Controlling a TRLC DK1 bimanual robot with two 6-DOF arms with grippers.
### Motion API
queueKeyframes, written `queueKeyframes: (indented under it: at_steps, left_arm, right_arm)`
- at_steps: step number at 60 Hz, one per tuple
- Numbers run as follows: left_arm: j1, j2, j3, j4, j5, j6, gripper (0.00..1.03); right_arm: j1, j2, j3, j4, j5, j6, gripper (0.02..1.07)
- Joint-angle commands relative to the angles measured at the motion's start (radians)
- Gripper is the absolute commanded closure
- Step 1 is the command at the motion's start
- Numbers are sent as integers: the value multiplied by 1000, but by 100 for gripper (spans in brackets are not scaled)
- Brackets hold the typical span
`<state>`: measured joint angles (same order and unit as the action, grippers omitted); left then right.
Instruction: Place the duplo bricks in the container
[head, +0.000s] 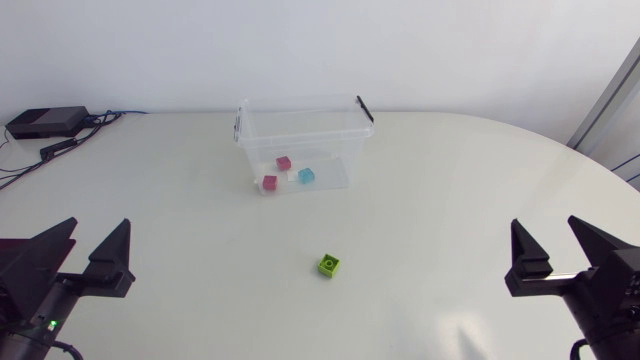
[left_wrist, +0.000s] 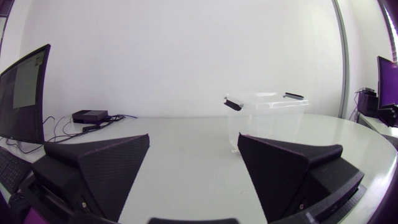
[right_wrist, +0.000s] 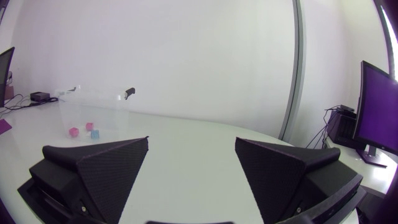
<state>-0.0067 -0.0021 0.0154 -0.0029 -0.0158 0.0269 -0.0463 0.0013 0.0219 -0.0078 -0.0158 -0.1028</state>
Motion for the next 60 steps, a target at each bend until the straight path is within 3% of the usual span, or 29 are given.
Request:
queueKeyframes:
  at_steps: [1, 31, 51, 60]
  left_arm:
    - [8, -12, -14, -2, -6, 11, 4]
    - [8, -12, -14, -2, -6, 11, 4]
    - [8, -12, -14, -2, -6, 11, 4]
    - [8, -12, -14, -2, -6, 11, 4]
  right_arm:
    - [5, -7, -20, -1, -1, -25, 6]
    - [51, 55, 115, -100, -44, -6, 7]
    - [160, 497, 378, -281, -213, -43, 7]
    - [255, 720, 492, -363, -216, -95, 7]
